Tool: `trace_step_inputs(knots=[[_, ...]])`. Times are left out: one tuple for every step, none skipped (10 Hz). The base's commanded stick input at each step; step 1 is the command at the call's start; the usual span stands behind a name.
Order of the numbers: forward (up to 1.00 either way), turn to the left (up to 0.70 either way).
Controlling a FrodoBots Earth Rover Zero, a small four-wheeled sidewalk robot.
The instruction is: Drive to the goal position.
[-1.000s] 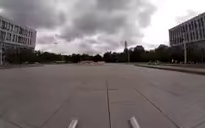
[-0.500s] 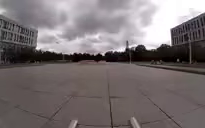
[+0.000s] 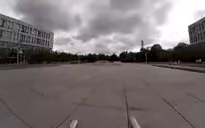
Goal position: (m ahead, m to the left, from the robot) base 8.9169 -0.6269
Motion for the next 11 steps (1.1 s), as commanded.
trace_step_inputs(knots=[[1.0,0.0],[1.0,0.0],[1.0,0.0],[1.0,0.0],[1.0,0.0],[1.0,0.0],[1.0,0.0],[1.0,0.0],[1.0,0.0],[1.0,0.0],[1.0,0.0]])
